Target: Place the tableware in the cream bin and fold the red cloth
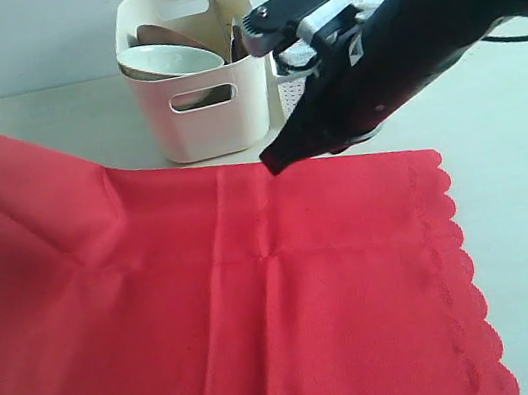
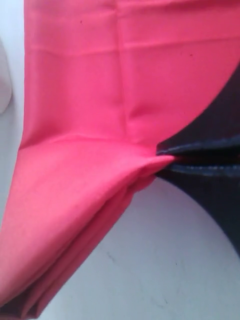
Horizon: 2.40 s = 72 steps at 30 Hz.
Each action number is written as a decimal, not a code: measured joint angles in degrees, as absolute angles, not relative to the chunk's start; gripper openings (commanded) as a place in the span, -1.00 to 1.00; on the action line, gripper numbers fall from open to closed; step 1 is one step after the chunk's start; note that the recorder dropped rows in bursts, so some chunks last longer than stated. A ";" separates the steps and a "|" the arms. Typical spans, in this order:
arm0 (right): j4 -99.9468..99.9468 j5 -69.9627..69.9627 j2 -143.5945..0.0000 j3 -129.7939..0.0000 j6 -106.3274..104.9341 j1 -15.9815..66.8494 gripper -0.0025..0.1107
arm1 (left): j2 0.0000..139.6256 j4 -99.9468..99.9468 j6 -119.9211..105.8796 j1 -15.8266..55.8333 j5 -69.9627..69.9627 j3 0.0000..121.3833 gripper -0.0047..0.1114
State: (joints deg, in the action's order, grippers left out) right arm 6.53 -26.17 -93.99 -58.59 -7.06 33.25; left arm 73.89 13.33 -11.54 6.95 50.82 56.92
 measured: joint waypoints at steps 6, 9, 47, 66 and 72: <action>4.52 -27.01 -92.70 -58.59 -3.31 30.01 -0.96 | 73.89 14.66 -9.51 13.71 50.37 57.28 -0.92; 4.52 -27.24 -92.70 -58.59 -3.21 30.01 -0.96 | 73.89 14.66 -8.28 16.96 49.95 58.67 -0.92; -39.45 -32.57 -85.59 -58.59 36.52 22.16 -0.96 | 102.42 16.23 -1.25 51.15 60.68 88.86 -0.92; -44.45 -37.58 -85.59 -58.59 42.90 22.16 -0.96 | 105.18 17.07 -13.57 49.18 55.19 91.70 0.86; -21.48 -36.85 -85.59 -58.59 22.76 22.16 -0.96 | 97.95 16.06 -13.61 36.62 62.72 91.69 -0.45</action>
